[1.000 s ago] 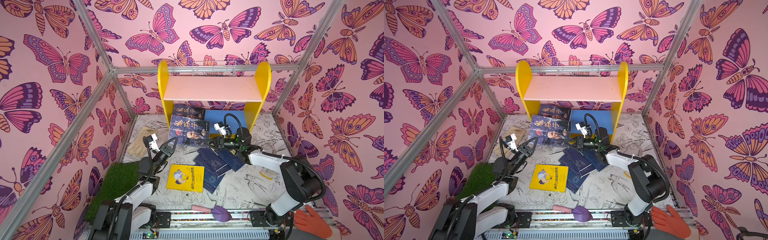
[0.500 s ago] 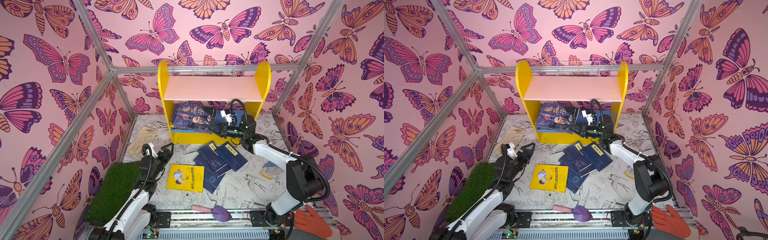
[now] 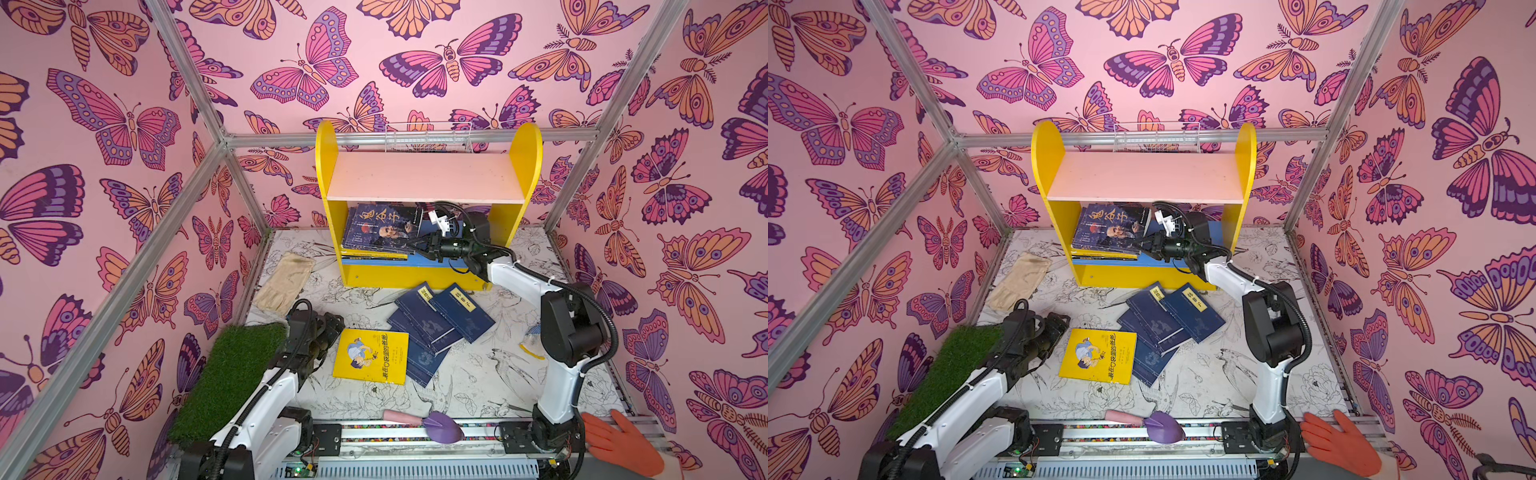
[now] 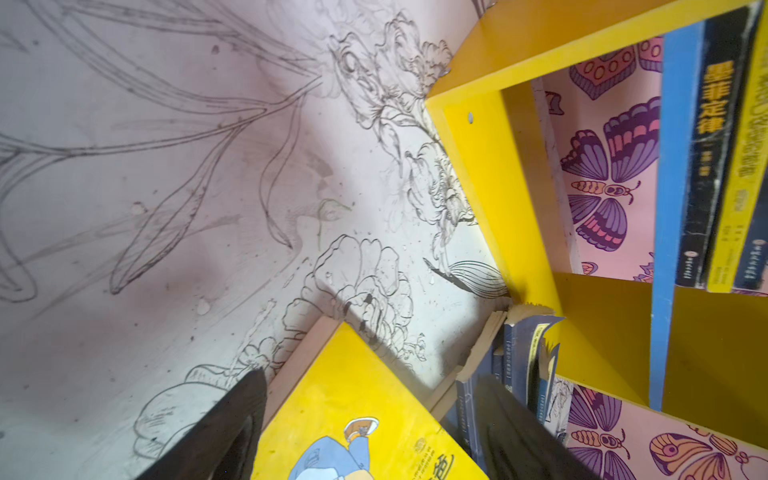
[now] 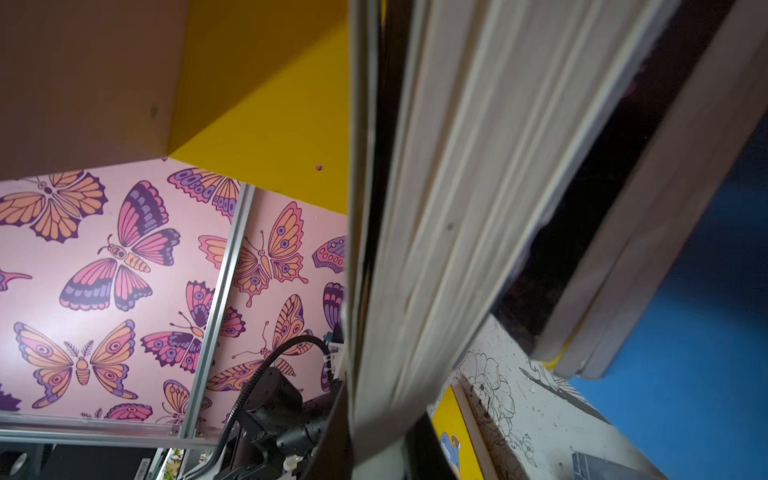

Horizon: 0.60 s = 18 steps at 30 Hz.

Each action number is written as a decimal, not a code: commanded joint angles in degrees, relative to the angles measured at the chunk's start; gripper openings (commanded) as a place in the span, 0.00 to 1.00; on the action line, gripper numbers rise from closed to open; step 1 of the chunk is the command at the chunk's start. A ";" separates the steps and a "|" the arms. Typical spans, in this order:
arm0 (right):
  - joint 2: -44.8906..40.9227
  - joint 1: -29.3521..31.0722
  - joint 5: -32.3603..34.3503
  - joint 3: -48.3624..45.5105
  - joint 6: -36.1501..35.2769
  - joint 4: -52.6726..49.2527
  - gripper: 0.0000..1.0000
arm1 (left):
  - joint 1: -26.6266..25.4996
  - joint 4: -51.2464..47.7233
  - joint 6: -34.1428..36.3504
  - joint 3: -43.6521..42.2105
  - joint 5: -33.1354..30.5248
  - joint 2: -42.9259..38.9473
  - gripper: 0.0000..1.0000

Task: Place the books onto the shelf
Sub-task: 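Carry the purple book onto the shelf stack while the left gripper draws back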

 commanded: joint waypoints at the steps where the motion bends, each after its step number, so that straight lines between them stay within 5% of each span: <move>1: 0.15 -0.57 0.15 5.38 -0.19 3.11 0.00 | 0.28 -2.14 2.22 0.81 -0.32 -0.03 0.81; 18: 8.99 -0.53 -3.98 17.10 -2.23 -8.53 0.00 | 0.30 -2.40 2.69 0.73 -0.06 0.89 0.81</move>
